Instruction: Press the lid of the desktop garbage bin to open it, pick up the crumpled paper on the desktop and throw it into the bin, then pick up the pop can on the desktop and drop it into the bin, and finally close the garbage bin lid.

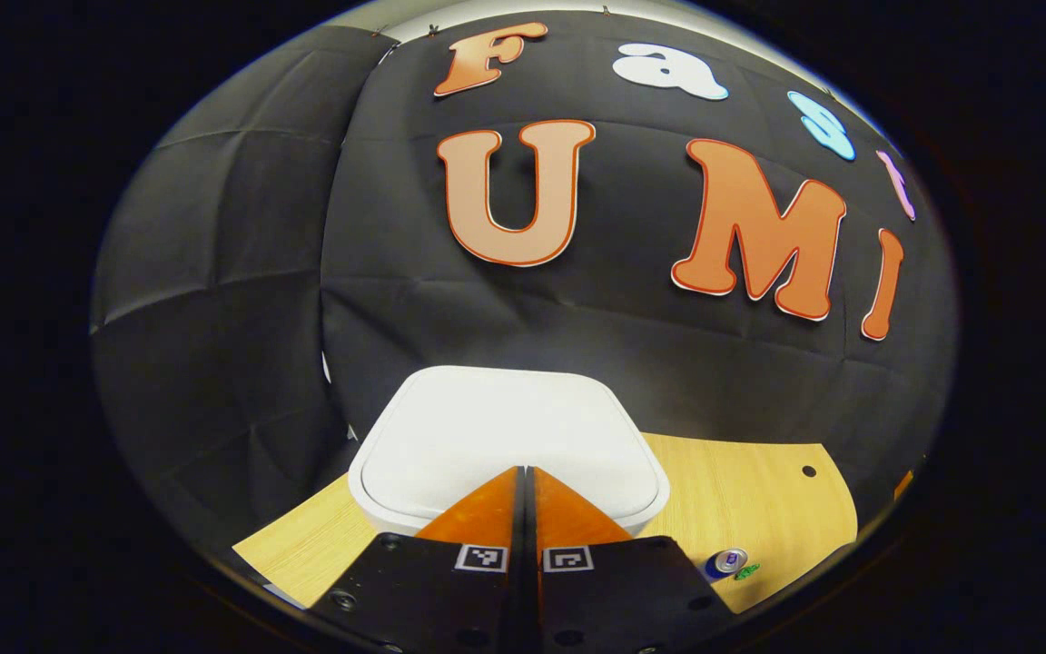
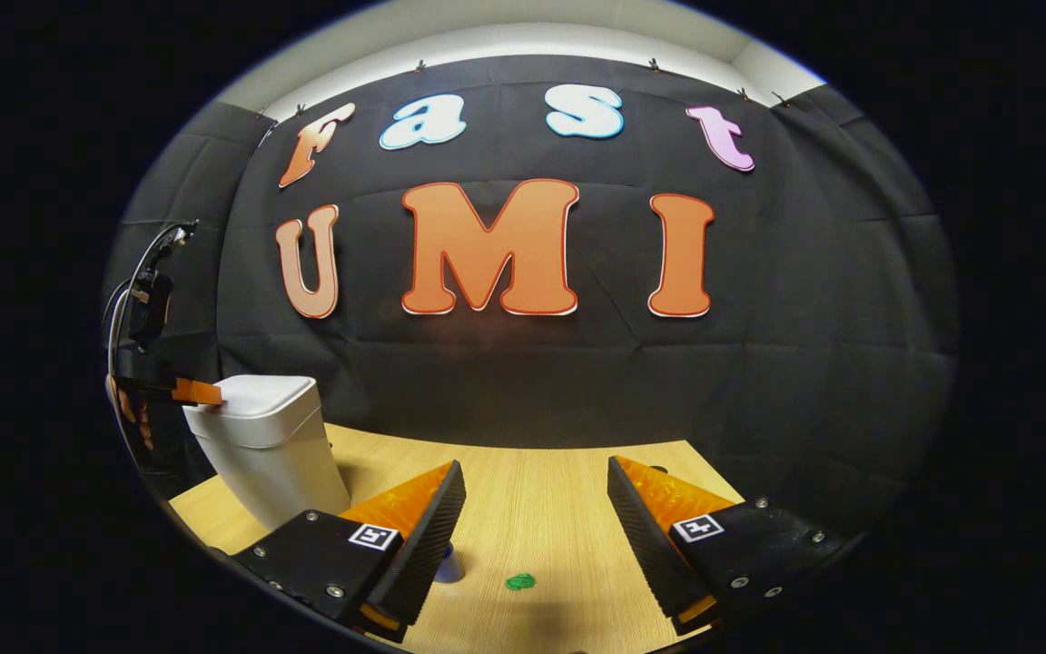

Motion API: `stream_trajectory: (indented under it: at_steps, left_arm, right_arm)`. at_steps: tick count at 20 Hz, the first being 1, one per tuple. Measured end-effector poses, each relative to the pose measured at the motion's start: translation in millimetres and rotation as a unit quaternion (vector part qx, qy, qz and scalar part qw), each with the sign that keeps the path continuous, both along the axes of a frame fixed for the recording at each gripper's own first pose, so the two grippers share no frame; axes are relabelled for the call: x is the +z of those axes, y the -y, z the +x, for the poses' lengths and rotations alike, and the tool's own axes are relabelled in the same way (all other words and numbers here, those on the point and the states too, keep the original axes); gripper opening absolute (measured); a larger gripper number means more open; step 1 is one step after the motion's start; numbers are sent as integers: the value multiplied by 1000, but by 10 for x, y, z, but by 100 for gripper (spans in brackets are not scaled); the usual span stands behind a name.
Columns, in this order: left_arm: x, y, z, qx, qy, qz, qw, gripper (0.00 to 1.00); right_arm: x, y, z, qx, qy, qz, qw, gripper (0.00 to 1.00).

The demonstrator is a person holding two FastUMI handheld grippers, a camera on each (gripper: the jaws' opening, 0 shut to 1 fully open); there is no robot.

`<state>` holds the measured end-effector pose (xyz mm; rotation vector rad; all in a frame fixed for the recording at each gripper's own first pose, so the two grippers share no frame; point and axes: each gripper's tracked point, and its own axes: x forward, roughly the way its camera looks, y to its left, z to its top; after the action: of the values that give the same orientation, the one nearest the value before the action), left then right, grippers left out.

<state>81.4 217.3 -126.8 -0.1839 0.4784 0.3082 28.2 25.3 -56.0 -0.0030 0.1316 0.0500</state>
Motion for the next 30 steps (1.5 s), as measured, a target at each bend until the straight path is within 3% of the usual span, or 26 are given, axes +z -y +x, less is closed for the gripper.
stream_trajectory:
  at_steps: [4,7,11,14,15,18,21,23,25,27,30]
  left_arm:
    - [16,-28,39,1,-9,10,1000,0]
    - [423,-47,31,15,60,29,998,0]
    - [1057,28,-31,12,145,101,984,2]
    - [1306,173,-166,7,188,106,976,8]
    - [1369,183,-224,12,193,111,975,17]
    - [1512,339,-349,3,210,103,972,22]
    - [1631,500,-501,-7,223,92,971,46]
    - [1699,501,-550,0,222,112,969,58]
    - [1803,598,-650,-3,234,122,965,59]
    - [1857,694,-686,-11,241,119,963,84]
    - [1867,841,-744,-23,239,110,965,93]
  right_arm:
    - [1,-11,-33,4,0,3,1000,94]
    - [39,5,-59,6,7,-3,1000,94]
    - [17,29,-74,5,2,-2,1000,94]
    - [-2,25,-87,4,0,-3,1000,94]
    - [-17,14,-83,6,-2,-3,1000,94]
    - [-88,-38,-69,17,-3,0,1000,94]
    - [-272,-79,-29,29,-10,-6,1000,94]
    - [-457,-45,15,24,-23,-11,999,94]
    - [-616,-31,66,24,-32,-7,999,94]
    - [-790,-2,122,22,-43,-9,999,94]
    - [-1067,18,209,22,-63,-7,998,94]
